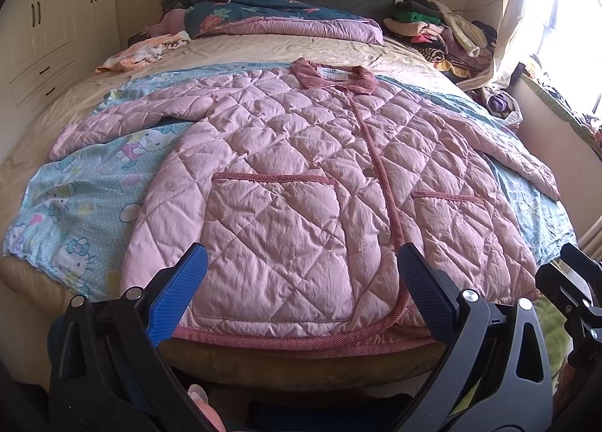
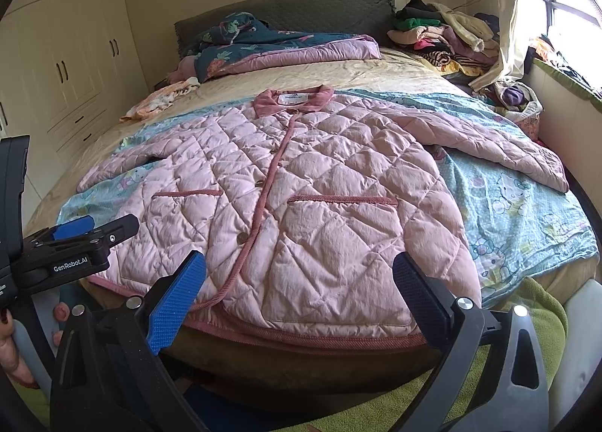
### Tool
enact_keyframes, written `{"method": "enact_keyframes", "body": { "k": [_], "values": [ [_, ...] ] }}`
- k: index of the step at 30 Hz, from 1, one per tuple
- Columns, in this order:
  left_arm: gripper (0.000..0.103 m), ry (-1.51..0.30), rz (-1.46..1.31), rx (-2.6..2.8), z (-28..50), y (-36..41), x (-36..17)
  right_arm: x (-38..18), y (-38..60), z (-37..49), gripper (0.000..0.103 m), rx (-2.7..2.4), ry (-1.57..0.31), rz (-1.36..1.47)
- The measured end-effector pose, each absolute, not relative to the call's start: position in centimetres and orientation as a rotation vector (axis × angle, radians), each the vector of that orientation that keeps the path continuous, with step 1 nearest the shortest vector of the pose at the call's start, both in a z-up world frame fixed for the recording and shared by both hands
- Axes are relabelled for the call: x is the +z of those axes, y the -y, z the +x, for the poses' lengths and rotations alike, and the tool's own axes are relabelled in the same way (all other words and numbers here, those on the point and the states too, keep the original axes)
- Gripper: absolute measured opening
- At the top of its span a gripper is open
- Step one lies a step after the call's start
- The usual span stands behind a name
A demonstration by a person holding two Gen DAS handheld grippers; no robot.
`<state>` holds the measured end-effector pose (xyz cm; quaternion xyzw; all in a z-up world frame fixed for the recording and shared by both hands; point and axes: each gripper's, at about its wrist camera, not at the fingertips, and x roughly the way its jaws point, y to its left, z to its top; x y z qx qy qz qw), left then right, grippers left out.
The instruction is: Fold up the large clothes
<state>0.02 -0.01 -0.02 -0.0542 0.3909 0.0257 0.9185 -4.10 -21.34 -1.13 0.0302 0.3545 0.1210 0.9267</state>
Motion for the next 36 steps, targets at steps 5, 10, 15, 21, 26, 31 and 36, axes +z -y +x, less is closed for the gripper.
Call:
{"method": "enact_keyframes", "body": {
  "k": [5, 10, 15, 21, 26, 31, 36],
  "values": [
    [0.095, -0.803, -0.111, 0.053, 0.03, 0.01, -0.02, -1.08, 21.39, -4.02, 0.099, 0.249, -0.727, 0.063],
    [0.095, -0.803, -0.110, 0.055, 0.02, 0.02, -0.02, -1.10, 21.51, -4.00, 0.099, 0.248, -0.727, 0.062],
    [0.095, -0.803, -0.110, 0.054, 0.02, 0.02, -0.02, -1.07, 21.43, -3.98, 0.099, 0.248, -0.728, 0.064],
    [0.095, -0.803, -0.110, 0.054, 0.02, 0.02, -0.02, -1.11, 21.55, -4.01, 0.099, 0.247, -0.725, 0.063],
    [0.095, -0.804, -0.109, 0.055, 0.02, 0.02, -0.03, -1.09, 21.52, -3.97, 0.099, 0.248, -0.727, 0.064],
    [0.095, -0.804, -0.108, 0.054, 0.02, 0.03, -0.03, -1.17, 21.63, -3.95, 0.099, 0.250, -0.727, 0.064],
    [0.095, -0.810, -0.105, 0.052, -0.01, 0.17, 0.03, -1.20, 21.57, -3.80, 0.099, 0.249, -0.730, 0.065]
  ]
}}
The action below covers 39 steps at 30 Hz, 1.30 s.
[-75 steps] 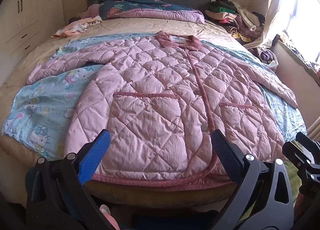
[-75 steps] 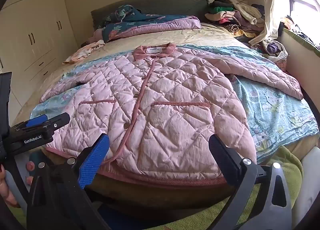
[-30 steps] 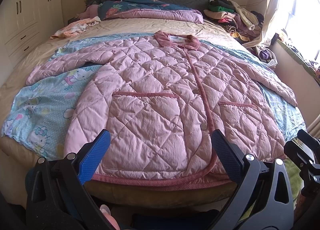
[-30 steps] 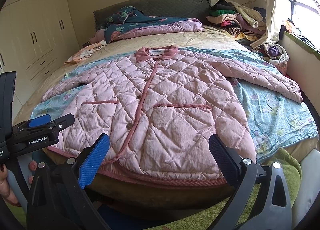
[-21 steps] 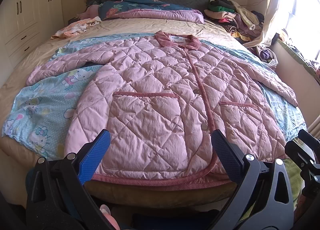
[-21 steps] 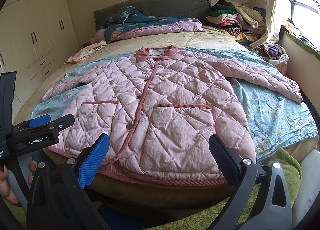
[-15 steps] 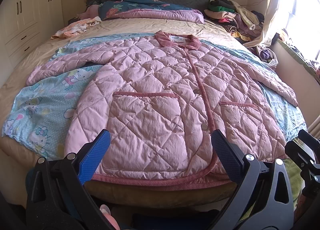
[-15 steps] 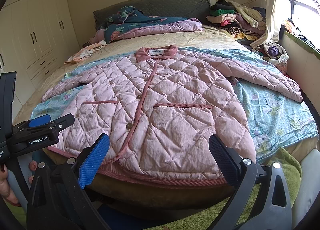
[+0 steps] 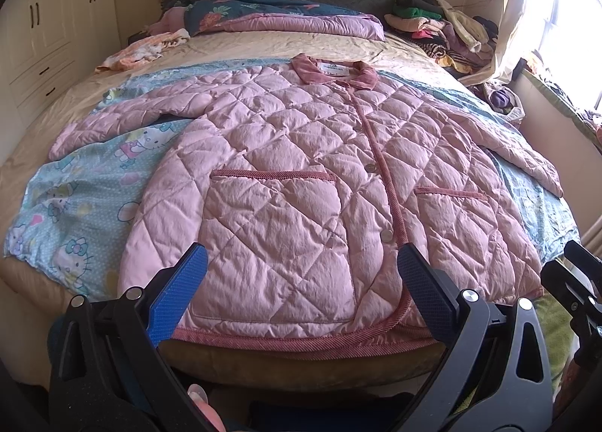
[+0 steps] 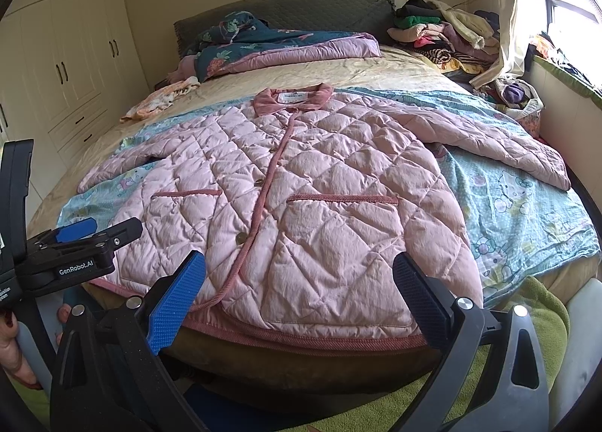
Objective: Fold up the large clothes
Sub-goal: 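Move the right tool toward the jacket sleeve cuff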
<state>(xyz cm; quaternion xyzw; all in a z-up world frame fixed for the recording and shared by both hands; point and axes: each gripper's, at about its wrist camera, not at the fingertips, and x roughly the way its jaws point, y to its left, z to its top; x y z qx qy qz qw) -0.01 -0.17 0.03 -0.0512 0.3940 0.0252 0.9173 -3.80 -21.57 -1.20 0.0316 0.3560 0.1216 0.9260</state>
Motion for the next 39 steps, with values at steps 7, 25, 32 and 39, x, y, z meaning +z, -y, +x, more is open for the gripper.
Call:
{"method": "enact_keyframes", "body": {
  "k": [7, 25, 32, 39],
  "values": [
    [0.095, -0.807, -0.100, 0.055, 1.1, 0.2, -0.5, -1.3, 21.6, -2.7, 0.099, 0.258, -0.737, 0.080],
    [0.095, -0.816, -0.116, 0.064, 7.0, -1.3, 2.0, 1.8, 22.1, 4.7, 0.099, 0.292, -0.718, 0.121],
    [0.095, -0.823, -0.124, 0.071, 9.6, -1.4, 2.5, 2.4, 22.5, 7.4, 0.099, 0.297, -0.717, 0.147],
    [0.095, -0.825, -0.142, 0.071, 12.5, -1.5, 3.0, 3.2, 23.3, 10.2, 0.099, 0.274, -0.706, 0.180]
  ]
}}
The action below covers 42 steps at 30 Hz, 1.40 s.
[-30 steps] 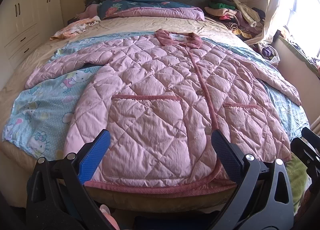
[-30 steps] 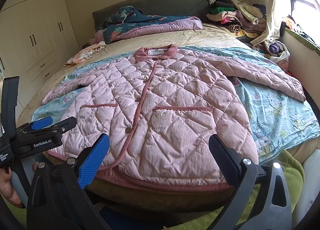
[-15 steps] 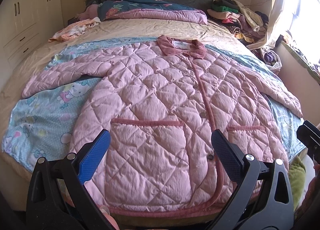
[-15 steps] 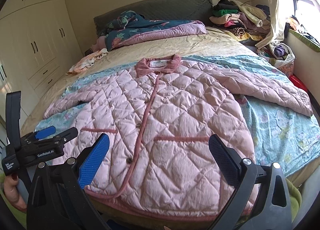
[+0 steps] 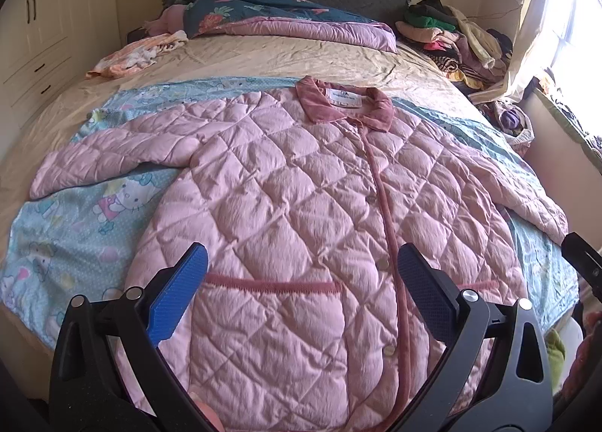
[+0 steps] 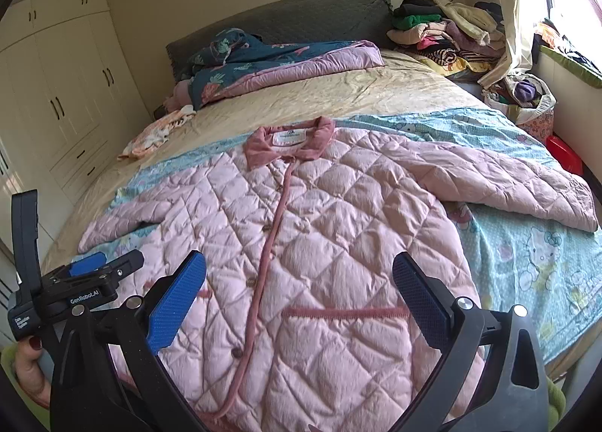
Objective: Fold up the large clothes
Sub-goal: 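Move the right tool toward the jacket sleeve cuff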
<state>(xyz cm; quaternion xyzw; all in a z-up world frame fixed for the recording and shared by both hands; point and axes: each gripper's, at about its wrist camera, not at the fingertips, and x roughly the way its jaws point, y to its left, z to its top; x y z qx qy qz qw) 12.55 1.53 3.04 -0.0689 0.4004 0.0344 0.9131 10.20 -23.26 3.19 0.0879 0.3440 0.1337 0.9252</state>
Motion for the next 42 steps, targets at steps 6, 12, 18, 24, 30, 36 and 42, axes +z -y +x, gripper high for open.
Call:
{"method": "enact_keyframes", "body": {
  "k": [6, 12, 18, 24, 30, 36, 42],
  "values": [
    [0.095, -0.815, -0.143, 0.069, 15.2, -1.1, 3.7, 3.8, 24.3, 12.6, 0.099, 0.253, -0.691, 0.208],
    [0.095, -0.824, -0.152, 0.065, 17.8, -0.6, 4.1, 4.3, 25.5, 15.0, 0.099, 0.223, -0.687, 0.239],
    [0.095, -0.831, -0.131, 0.058, 20.6, 0.3, 4.4, 5.1, 27.6, 17.8, 0.099, 0.179, -0.669, 0.279],
    [0.095, -0.848, -0.127, 0.050, 23.6, 0.9, 4.3, 5.5, 29.9, 20.4, 0.099, 0.116, -0.658, 0.311],
    [0.095, -0.854, -0.140, 0.016, 26.3, 1.6, 4.0, 4.6, 33.1, 22.7, 0.099, 0.035, -0.664, 0.350],
    [0.095, -0.871, -0.134, 0.010, 28.9, 2.3, 3.2, 2.8, 36.7, 24.2, 0.099, -0.069, -0.677, 0.404],
    [0.095, -0.887, -0.144, -0.006, 31.1, 3.3, 2.4, 0.9, 41.0, 25.1, 0.099, -0.178, -0.686, 0.469]
  ]
}}
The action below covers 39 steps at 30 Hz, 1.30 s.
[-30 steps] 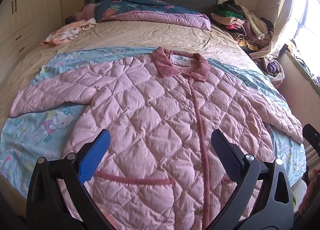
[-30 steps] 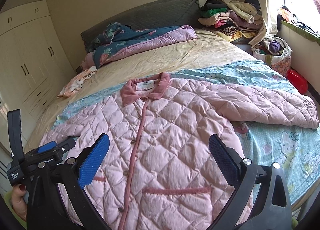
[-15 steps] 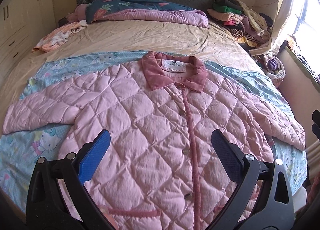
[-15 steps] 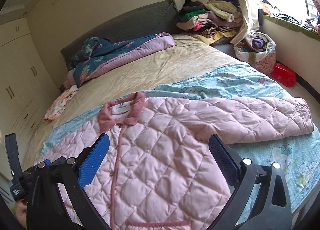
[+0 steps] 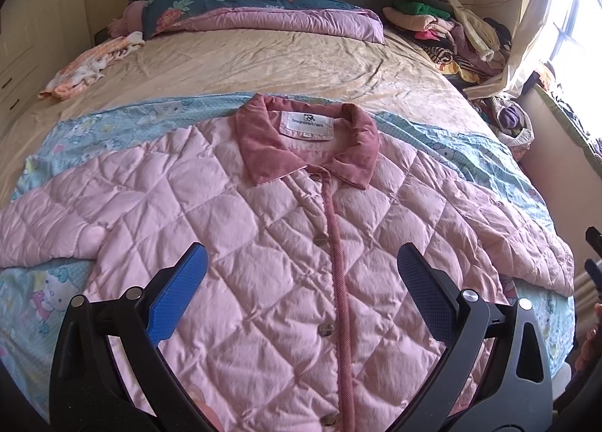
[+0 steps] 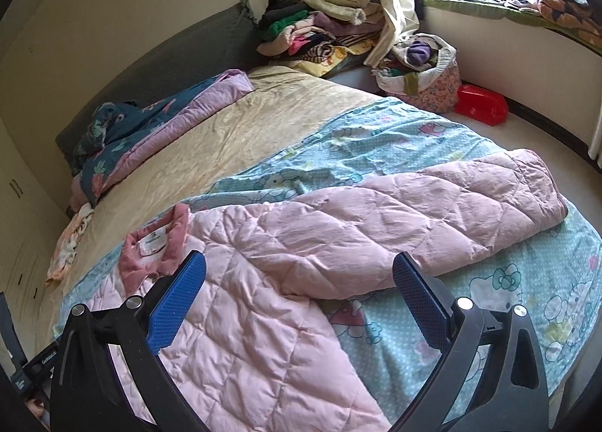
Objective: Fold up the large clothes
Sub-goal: 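Move the right tool toward the jacket sleeve cuff, then grasp the pink sleeve cuff with the right tool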
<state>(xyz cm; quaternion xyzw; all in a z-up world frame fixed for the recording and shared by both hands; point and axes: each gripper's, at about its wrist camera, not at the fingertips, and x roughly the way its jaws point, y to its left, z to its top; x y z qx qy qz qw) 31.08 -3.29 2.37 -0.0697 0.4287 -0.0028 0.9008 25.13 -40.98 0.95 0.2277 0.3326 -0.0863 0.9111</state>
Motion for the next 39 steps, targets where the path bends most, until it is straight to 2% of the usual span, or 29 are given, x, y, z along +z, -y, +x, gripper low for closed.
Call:
{"method": "enact_keyframes", "body": {
  "k": [11, 29, 35, 37, 39],
  "values": [
    [0.095, -0.905, -0.146, -0.002, 34.3, 5.8, 0.4, -3.8, 48.6, 25.4, 0.099, -0.377, -0.712, 0.580],
    [0.095, -0.974, -0.119, 0.017, 38.4, 8.0, -3.2, -12.7, 61.2, 25.0, 0.099, -0.648, -0.749, 0.942],
    [0.095, -0.997, -0.086, 0.012, 38.9, 8.6, -3.7, -14.9, 64.1, 25.2, 0.099, -0.697, -0.703, 1.008],
    [0.095, -0.995, -0.087, 0.010, 39.0, 8.6, -3.7, -14.8, 64.8, 25.0, 0.097, -0.712, -0.666, 1.010],
    [0.095, -0.992, -0.081, 0.014, 39.2, 8.5, -3.7, -14.9, 65.5, 24.7, 0.089, -0.726, -0.636, 1.042]
  ]
}}
